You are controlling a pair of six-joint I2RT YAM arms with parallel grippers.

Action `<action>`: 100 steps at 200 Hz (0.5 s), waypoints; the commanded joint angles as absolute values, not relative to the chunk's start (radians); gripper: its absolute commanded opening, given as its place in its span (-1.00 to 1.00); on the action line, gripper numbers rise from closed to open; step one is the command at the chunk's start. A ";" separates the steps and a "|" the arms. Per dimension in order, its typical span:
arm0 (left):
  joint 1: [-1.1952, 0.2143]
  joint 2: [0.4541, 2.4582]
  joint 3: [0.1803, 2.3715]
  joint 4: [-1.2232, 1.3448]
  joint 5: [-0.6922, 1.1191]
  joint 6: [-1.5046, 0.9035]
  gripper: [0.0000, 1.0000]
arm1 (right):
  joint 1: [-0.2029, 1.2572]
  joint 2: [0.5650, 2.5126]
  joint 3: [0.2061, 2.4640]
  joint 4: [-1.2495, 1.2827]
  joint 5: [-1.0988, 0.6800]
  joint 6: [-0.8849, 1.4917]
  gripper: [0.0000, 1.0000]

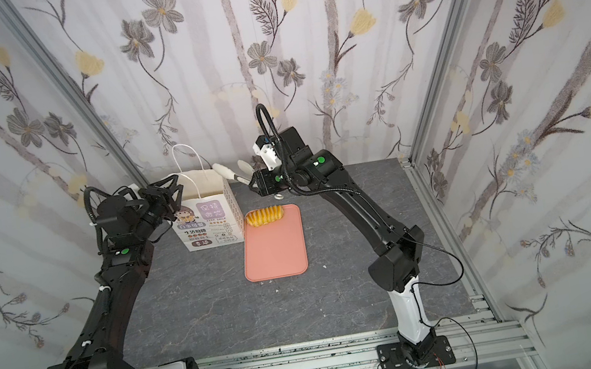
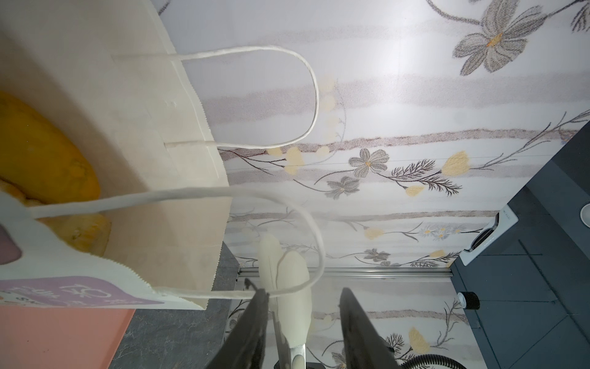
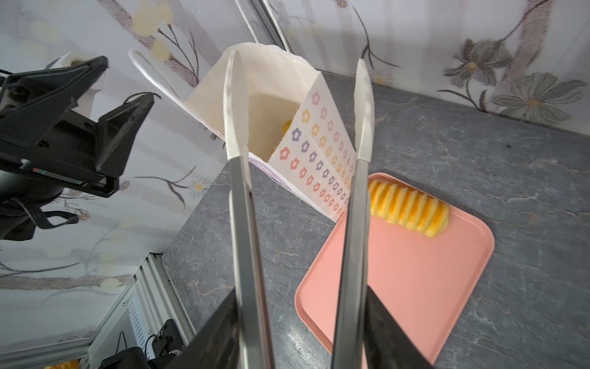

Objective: Pack bread into a paper bag
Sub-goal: Pick up the fake bread from the plate.

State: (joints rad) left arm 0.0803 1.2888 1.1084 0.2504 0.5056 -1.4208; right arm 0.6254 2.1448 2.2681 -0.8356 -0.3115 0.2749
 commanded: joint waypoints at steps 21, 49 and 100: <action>0.086 1.302 1.102 0.284 0.518 -1.422 -0.21 | 0.560 2.061 2.053 -0.776 -0.248 0.226 0.11; 0.087 1.310 1.103 0.288 0.520 -1.422 -0.21 | 0.528 2.050 1.935 -0.729 -0.242 0.228 0.12; 0.089 1.318 1.105 0.288 0.523 -1.421 -0.21 | 0.515 2.108 1.858 -0.692 -0.235 0.229 0.11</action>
State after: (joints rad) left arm 0.0864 1.3151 1.1038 0.2508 0.5102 -1.4208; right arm 0.5194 2.0827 1.8763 -0.7666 -0.2405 0.2413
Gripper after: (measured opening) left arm 0.394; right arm 0.556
